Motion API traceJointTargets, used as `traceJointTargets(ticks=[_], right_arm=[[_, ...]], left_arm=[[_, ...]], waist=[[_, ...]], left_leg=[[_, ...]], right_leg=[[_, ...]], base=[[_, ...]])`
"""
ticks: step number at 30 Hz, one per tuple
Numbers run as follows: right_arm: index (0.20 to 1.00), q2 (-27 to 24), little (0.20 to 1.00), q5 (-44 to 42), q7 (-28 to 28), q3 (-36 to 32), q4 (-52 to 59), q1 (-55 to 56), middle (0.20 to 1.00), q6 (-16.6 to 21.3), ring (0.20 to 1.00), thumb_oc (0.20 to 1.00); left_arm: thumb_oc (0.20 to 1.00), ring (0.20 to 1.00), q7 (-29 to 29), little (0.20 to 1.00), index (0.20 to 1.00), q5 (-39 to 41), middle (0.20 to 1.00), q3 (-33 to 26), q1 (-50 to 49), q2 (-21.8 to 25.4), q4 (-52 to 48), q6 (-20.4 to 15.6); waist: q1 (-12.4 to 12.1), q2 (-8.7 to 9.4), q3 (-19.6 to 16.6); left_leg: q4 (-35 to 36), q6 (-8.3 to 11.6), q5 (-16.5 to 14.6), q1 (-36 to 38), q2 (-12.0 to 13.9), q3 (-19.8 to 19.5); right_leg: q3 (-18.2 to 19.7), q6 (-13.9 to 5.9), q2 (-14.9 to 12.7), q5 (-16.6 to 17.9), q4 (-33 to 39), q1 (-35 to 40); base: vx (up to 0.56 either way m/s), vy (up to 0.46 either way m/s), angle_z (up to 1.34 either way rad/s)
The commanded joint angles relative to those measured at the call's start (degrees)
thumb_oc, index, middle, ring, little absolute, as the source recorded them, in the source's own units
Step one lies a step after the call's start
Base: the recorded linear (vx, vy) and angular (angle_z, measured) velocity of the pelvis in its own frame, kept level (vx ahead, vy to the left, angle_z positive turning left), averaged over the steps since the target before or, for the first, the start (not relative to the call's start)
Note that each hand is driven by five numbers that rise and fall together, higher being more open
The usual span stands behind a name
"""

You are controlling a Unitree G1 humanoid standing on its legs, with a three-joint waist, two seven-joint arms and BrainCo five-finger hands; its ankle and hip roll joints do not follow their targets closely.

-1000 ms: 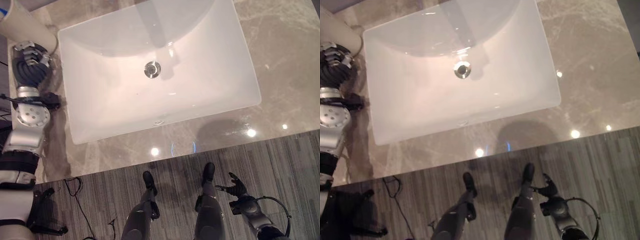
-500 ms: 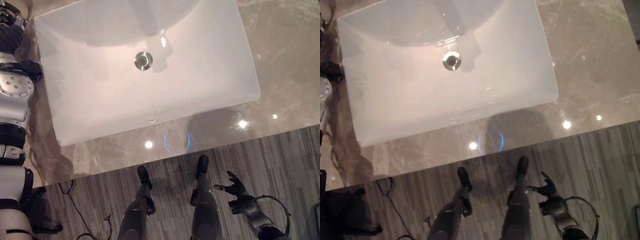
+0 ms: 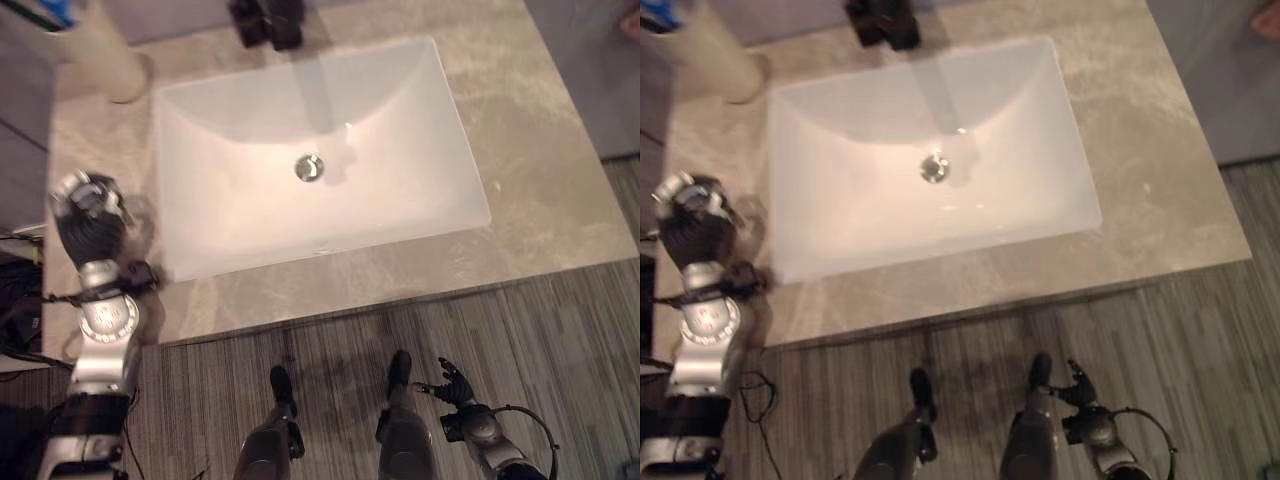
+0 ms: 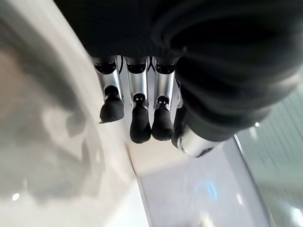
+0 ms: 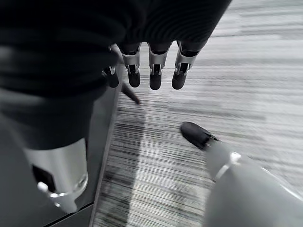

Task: Put brush and paste in cup on sink, flatten towel.

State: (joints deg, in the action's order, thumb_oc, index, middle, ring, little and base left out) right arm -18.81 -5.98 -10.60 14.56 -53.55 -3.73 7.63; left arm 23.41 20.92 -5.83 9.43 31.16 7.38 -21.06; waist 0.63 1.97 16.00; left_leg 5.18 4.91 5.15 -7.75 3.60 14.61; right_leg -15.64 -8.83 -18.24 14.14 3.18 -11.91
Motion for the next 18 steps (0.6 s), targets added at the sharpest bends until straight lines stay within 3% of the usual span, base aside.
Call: traceJointTargets(ticks=[1, 3, 4, 6, 8, 10, 12, 15, 18], right_arm=[[1.0, -0.3, 1.0, 0.37, 1.05, -1.66, -0.23, 0.95, 1.0, -0.21, 1.0, 1.0], [1.0, 0.09, 1.0, 0.28, 1.54, -2.75, -0.44, 1.42, 1.0, -0.24, 1.0, 1.0], [1.0, 0.08, 1.0, 0.28, 1.54, -2.73, -0.43, 1.41, 1.0, -0.24, 1.0, 1.0], [1.0, 0.85, 1.0, -0.31, 2.38, -3.54, 0.49, 2.71, 1.0, 0.32, 1.0, 1.0], [1.0, 1.23, 1.0, -1.35, 3.1, -3.23, 0.6, 2.81, 1.0, 0.91, 1.0, 1.0], [1.0, 1.33, 1.0, -1.43, 3.77, -2.56, 0.38, 3.22, 1.0, 1.1, 1.0, 1.0], [1.0, 1.6, 1.0, -1.06, 4.45, -1.54, -1.06, 3.64, 1.0, 1.38, 1.0, 1.0], [1.0, 1.9, 1.0, -0.91, 4.63, -0.99, -1.46, 4.18, 1.0, 1.43, 1.0, 1.0], [1.0, 2.28, 1.0, -0.57, 4.26, -0.73, -1.56, 4.83, 1.0, 1.16, 1.0, 1.0]], left_arm=[[0.2, 0.2, -3.21, 0.2, 0.2, 0.62, 0.2, -2.08, 0.9, -1.02, -2.48, -3.19], [0.2, 0.2, -5.35, 0.2, 0.2, 2.09, 0.2, -3.76, -3.54, -3.03, -6.0, -3.7], [0.2, 0.2, -5.36, 0.2, 0.2, 2.09, 0.2, -3.81, -3.59, -3.04, -6.07, -3.66], [0.2, 0.2, -6.03, 0.2, 0.2, 2.85, 0.2, -5.9, -6.68, -4.47, -7.85, -4.19], [0.2, 0.2, -6.57, 0.2, 0.2, 4.27, 0.2, -6.09, -6.84, -5.39, -7.02, -4.88], [0.2, 0.2, -6.96, 0.2, 0.2, 4.28, 0.2, -7.06, -8.14, -5.77, -7.27, -4.69], [0.2, 0.2, -7.47, 0.2, 0.2, 4.66, 0.2, -6.92, -9.29, -7.12, -7.69, -4.09], [0.2, 0.2, -7.7, 0.2, 0.2, 4.64, 0.2, -6.68, -9.69, -7.88, -7.82, -3.79], [0.2, 0.2, -7.58, 0.2, 0.2, 4.01, 0.2, -5.87, -9.42, -8.29, -7.88, -3.32]], waist=[[-0.11, -2.07, 0.77], [-0.85, -1.7, -0.34], [-0.88, -1.72, -0.45], [-1.56, -1.29, -1.32], [-0.38, -1.85, -1.92], [-0.63, -1.96, -2.97], [-0.04, -1.66, -3.82], [0.69, -1.39, -3.83], [1.11, -0.94, -4.08]], left_leg=[[-0.18, -5.36, -4.42, 3.14, -5.08, -6.56], [-0.18, -6.73, -5.63, 6.6, -6.28, -7.04], [-0.18, -6.76, -5.49, 6.41, -6.26, -6.97], [-1.07, -7.77, -6.77, 8.91, -6.43, -6.98], [-1.57, -7.87, -6.92, 9.56, -5.76, -7.37], [-2.5, -8.34, -7.86, 9.95, -6.35, -7.23], [-2.48, -8.54, -8.67, 11.55, -7.53, -8.62], [-2.07, -8.47, -9.16, 13.22, -8.09, -9.67], [-1.49, -8.37, -9.9, 14.82, -8.74, -10.65]], right_leg=[[2.03, -4.14, -1.41, -6.72, -13.85, 3.31], [2.96, -4.67, -2.52, -5.39, -20.1, 3.3], [3.01, -4.64, -2.46, -5.15, -19.92, 3.16], [2.66, -4.87, -1.85, -5.41, -26.39, 2.58], [6.83, -3.32, 4.38, -9.5, -27.89, -1.31], [5.23, -1.59, 6.51, -11.9, -25.6, -3.54], [4.57, -0.61, 9.07, -10.18, -22.27, -6.65], [5.61, -0.67, 10.51, -8.62, -20.34, -8.32], [3.33, -0.96, 10.01, -5.69, -19.37, -9.55]], base=[[0.06, 0.132, 0.15], [0.06, 0.143, 0.07], [0.07, 0.129, -0.01], [0.05, 0.113, -0.06], [0.03, 0.104, 0.07], [0.07, 0.086, 0.43], [0.13, -0.002, -0.09], [0.11, -0.011, 0.05], [0.1, -0.041, 0.36]])
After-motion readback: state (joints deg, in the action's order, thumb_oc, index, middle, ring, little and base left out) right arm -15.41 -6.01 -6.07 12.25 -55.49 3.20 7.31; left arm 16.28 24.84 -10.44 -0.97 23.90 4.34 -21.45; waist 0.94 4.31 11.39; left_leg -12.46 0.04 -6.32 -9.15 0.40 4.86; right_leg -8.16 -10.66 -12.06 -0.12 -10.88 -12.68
